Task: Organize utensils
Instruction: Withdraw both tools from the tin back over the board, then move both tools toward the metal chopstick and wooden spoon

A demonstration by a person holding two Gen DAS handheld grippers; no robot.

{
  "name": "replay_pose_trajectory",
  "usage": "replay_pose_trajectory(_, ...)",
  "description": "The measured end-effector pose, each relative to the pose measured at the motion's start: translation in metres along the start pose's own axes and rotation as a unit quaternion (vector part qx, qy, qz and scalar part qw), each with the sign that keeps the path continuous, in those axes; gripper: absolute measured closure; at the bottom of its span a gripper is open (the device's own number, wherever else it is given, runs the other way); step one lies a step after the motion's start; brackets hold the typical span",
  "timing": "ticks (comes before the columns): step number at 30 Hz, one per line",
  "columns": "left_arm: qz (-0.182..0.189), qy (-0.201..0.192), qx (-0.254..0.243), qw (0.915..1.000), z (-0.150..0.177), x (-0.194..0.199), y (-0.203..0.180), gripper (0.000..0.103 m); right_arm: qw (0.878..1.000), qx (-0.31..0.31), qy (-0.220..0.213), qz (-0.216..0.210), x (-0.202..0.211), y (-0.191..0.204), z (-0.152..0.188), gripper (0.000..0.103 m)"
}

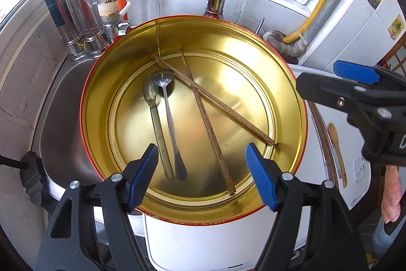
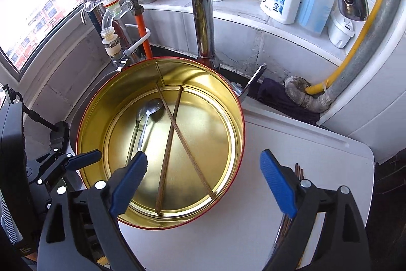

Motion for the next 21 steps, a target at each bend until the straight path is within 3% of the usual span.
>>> replay_pose_trajectory(11,0.018,0.01,-0.044,0.9988,0.0,0.004,-0.055,0.033,0.997,-0.058,0.018,0.048,0.01,-0.088,0.034,0.011)
replay_pose_trajectory(15,0.041,0.003,-0.072,0.9965,-0.002,0.007,-0.085,0.033,0.994,-0.094,0.027,0.057,0.016,-0.125,0.051,0.011)
replay_pose_trajectory(21,0.074,0.026,-0.118,0.9899,0.0,-0.005,-0.14,0.033,0.988,-0.132,0.047,0.07,0.014,-0.171,0.078,0.011)
Point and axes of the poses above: each gripper's, at about its wrist camera, not at the fingertips, and x roughly against the way its jaws point, y to its left, z to its underside, the point moved 6 cm from there along -x, roughly the way its jaws point, and after that the axes turned 11 degrees about -x, right-handed, at the moved point
